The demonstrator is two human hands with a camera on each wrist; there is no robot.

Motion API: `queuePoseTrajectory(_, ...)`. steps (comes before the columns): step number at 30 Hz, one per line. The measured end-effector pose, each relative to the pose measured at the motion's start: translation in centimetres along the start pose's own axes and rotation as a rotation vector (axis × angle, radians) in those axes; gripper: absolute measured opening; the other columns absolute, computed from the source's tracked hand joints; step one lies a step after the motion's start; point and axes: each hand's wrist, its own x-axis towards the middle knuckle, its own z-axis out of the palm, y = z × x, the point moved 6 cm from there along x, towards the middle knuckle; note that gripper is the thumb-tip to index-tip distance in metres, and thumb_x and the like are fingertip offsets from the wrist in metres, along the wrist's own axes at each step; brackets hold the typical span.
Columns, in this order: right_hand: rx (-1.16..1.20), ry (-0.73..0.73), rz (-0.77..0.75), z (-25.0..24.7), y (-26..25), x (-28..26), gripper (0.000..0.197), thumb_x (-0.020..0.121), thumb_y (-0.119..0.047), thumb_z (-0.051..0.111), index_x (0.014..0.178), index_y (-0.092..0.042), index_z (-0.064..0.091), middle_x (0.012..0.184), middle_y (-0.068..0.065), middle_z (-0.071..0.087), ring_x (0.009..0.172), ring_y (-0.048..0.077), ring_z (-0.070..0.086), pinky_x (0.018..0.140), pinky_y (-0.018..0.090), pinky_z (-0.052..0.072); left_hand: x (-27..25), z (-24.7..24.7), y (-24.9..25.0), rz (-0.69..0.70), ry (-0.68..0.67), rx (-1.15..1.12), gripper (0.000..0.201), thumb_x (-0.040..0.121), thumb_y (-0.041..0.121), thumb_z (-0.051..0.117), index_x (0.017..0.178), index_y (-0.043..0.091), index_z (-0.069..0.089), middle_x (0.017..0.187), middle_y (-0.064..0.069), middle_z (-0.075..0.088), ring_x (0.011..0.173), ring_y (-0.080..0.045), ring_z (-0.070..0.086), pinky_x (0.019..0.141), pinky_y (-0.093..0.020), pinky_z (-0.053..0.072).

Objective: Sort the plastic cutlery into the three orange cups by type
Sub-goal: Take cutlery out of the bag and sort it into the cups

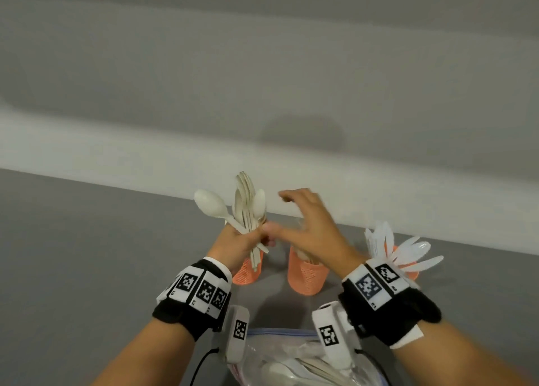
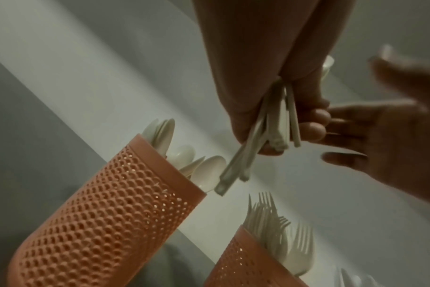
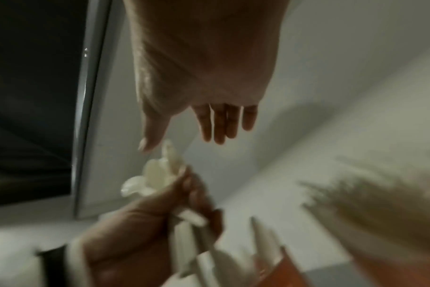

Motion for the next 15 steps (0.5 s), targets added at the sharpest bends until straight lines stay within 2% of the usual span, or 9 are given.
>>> queuePoseTrajectory(1, 0.049, -0.101, 0.048, 1.6, -0.5, 0.2, 0.063, 0.067, -0.050, 0.074, 0.118, -0.019, 0.053, 0.114, -0.005, 0.056, 0.108, 0.009, 0.050, 0.093, 0.023, 0.042, 0.0, 0.2, -0.1, -0.007, -0.009, 0.087, 0.014, 0.078, 0.005, 0.066, 0.088, 0.010, 0.058, 0.077, -0.002, 0.061, 0.074, -0.014, 0.059, 0.070, -0.026, 0.050)
queuePoseTrajectory(2, 0.116, -0.128, 0.104, 2.8, -0.6, 0.4, 0.057, 0.066, -0.043, 0.078, 0.111, -0.018, 0.055, 0.108, -0.003, 0.061, 0.102, 0.011, 0.057, 0.089, 0.027, 0.048, 0.0, 0.4, -0.2, -0.026, -0.005, 0.202, 0.027, 0.078, 0.000, 0.066, 0.100, 0.013, 0.056, 0.091, -0.001, 0.060, 0.087, -0.014, 0.057, 0.078, -0.027, 0.049)
queuePoseTrajectory(4, 0.283, -0.014, 0.244, 3.9, -0.2, 1.0, 0.045, 0.066, -0.032, 0.080, 0.101, -0.013, 0.057, 0.098, 0.003, 0.068, 0.092, 0.017, 0.065, 0.084, 0.038, 0.054, -0.1, 1.0, 0.0, -0.026, 0.032, 0.424, 0.042, 0.080, -0.005, 0.062, 0.119, 0.008, 0.053, 0.106, -0.004, 0.056, 0.101, -0.011, 0.051, 0.085, -0.019, 0.043)
queuePoseTrajectory(6, 0.384, 0.078, 0.323, 4.3, 0.3, 1.4, 0.039, 0.068, -0.022, 0.078, 0.100, -0.010, 0.060, 0.096, 0.009, 0.070, 0.090, 0.022, 0.067, 0.084, 0.044, 0.055, 0.1, 1.5, 0.4, -0.010, 0.041, 0.505, 0.045, 0.080, -0.002, 0.064, 0.124, 0.000, 0.050, 0.107, -0.004, 0.055, 0.105, -0.008, 0.047, 0.084, -0.010, 0.036)
queuePoseTrajectory(7, 0.416, 0.094, 0.325, 4.4, 0.2, 1.6, 0.036, 0.069, -0.017, 0.077, 0.100, -0.010, 0.061, 0.096, 0.009, 0.070, 0.089, 0.022, 0.067, 0.084, 0.044, 0.055, 0.2, 1.7, 0.6, -0.013, 0.027, 0.495, 0.050, 0.079, -0.002, 0.066, 0.126, -0.001, 0.048, 0.109, -0.003, 0.054, 0.108, -0.008, 0.047, 0.088, -0.011, 0.036)
queuePoseTrajectory(9, 0.494, 0.114, 0.299, 4.3, -0.3, 2.1, 0.030, 0.072, -0.010, 0.074, 0.098, -0.010, 0.060, 0.091, 0.008, 0.069, 0.082, 0.020, 0.067, 0.078, 0.040, 0.057, 0.4, 1.3, 0.8, -0.026, -0.044, 0.469, 0.059, 0.073, 0.001, 0.073, 0.126, 0.004, 0.047, 0.114, -0.003, 0.059, 0.114, -0.014, 0.052, 0.097, -0.021, 0.041)
queuePoseTrajectory(11, 0.617, 0.184, 0.283, 3.3, -0.7, 2.9, 0.025, 0.076, -0.004, 0.068, 0.099, -0.005, 0.058, 0.080, 0.013, 0.065, 0.068, 0.018, 0.065, 0.062, 0.032, 0.058, 0.8, 0.2, 0.6, -0.071, -0.123, 0.518, 0.059, 0.063, 0.018, 0.082, 0.115, 0.011, 0.054, 0.105, -0.002, 0.064, 0.102, -0.016, 0.060, 0.090, -0.026, 0.048)
queuePoseTrajectory(12, 0.675, 0.238, 0.284, 2.6, -0.5, 3.5, 0.025, 0.078, -0.003, 0.065, 0.101, 0.001, 0.057, 0.076, 0.015, 0.063, 0.061, 0.015, 0.063, 0.054, 0.027, 0.055, 1.1, -1.0, 0.7, -0.088, -0.110, 0.491, 0.060, 0.060, 0.025, 0.083, 0.113, 0.013, 0.056, 0.101, -0.001, 0.065, 0.096, -0.015, 0.061, 0.085, -0.023, 0.050)
queuePoseTrajectory(15, 0.756, 0.369, 0.283, 0.9, 0.8, 5.3, 0.031, 0.083, -0.005, 0.060, 0.109, 0.010, 0.051, 0.071, 0.013, 0.057, 0.050, 0.008, 0.058, 0.046, 0.018, 0.046, 1.9, -6.0, 1.2, -0.047, 0.144, 0.213, 0.048, 0.068, 0.017, 0.079, 0.111, 0.012, 0.057, 0.093, -0.002, 0.061, 0.089, -0.017, 0.058, 0.077, -0.015, 0.050)
